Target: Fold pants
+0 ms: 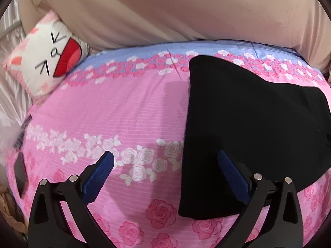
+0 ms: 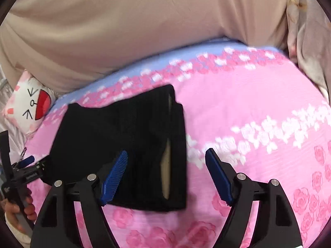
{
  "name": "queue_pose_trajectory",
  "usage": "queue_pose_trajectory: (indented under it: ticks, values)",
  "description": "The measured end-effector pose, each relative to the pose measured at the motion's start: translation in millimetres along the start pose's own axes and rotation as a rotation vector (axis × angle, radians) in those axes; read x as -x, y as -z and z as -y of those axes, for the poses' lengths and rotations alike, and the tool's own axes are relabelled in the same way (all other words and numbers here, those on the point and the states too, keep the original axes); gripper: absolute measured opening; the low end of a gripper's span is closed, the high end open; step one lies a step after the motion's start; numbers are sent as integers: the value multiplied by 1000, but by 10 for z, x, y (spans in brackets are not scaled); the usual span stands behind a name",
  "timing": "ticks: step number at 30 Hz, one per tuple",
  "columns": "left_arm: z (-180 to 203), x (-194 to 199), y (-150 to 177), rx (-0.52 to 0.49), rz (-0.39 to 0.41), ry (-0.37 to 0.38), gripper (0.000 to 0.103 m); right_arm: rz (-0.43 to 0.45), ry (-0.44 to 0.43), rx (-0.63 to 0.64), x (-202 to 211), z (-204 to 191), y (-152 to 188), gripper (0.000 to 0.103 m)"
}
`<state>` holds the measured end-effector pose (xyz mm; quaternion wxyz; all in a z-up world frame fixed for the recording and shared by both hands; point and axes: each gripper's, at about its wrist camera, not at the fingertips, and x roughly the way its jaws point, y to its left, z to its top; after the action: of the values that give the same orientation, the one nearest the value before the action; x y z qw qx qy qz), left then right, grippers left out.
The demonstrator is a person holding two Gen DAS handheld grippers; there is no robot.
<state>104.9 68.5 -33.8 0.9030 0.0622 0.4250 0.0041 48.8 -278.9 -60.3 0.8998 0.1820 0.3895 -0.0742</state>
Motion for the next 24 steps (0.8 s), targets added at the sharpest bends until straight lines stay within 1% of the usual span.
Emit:
queue_pose_trajectory:
  ticks: [1, 4, 5, 6, 7, 8, 9, 10, 11, 12, 14, 15, 16, 18, 19, 20, 21, 22, 23, 24]
  values:
    - [-13, -14, 6, 22, -5, 18, 98, -36, -53, -47, -81, 58, 51, 76]
    - [-100, -136, 58, 139, -36, 125, 98, -78, -149, -110, -268, 62, 150, 76]
    - [-122, -194, 78, 174, -54, 173, 98, -65, -153, -130, -314, 73, 184, 77]
    - [-145, -294, 103, 210, -90, 237, 98, -43, -159, -135, -315, 77, 198, 78]
    - [-170, -368, 122, 241, -118, 281, 98, -34, -154, -136, -315, 68, 203, 75]
    - [-192, -358, 119, 254, -100, 293, 96, -36, -167, -133, -316, 47, 195, 58]
    - [-171, -351, 105, 235, -100, 326, 82, -45, -205, -141, -304, 36, 179, 48]
    - [-149, -326, 94, 225, -97, 365, 64, -47, -223, -145, -263, 23, 163, 40]
    - [-137, -291, 85, 233, -104, 450, 37, -37, -227, -128, -191, -6, 119, 36]
    - [-119, -200, 62, 234, -104, 438, 31, -23, -238, -119, -114, -18, 83, 34]
    - [-83, -61, 46, 204, -94, 428, 28, 5, -282, -115, 98, -4, 35, 31]
    - [-94, 24, 66, 215, -105, 453, 27, 15, -284, -107, 188, 14, 31, 31]
    - [-104, 105, 91, 215, -118, 487, 27, 20, -276, -98, 274, 33, 50, 31]
    - [-117, 304, 194, 199, -143, 547, 27, 11, -241, -93, 499, 126, 194, 31]
    - [-114, 376, 266, 187, -158, 567, 27, 5, -229, -99, 548, 174, 257, 33]
    - [-82, 442, 352, 167, -169, 572, 29, -19, -204, -98, 583, 240, 387, 37]
    - [-20, 492, 465, 132, -179, 540, 34, -41, -171, -89, 581, 296, 484, 43]
    - [12, 527, 561, 103, -183, 487, 37, -48, -108, -86, 605, 370, 574, 43]
    - [35, 558, 638, 80, -176, 424, 39, -20, -28, -105, 696, 474, 628, 43]
    - [37, 645, 678, 63, -140, 375, 40, 28, -22, -134, 820, 547, 629, 43]
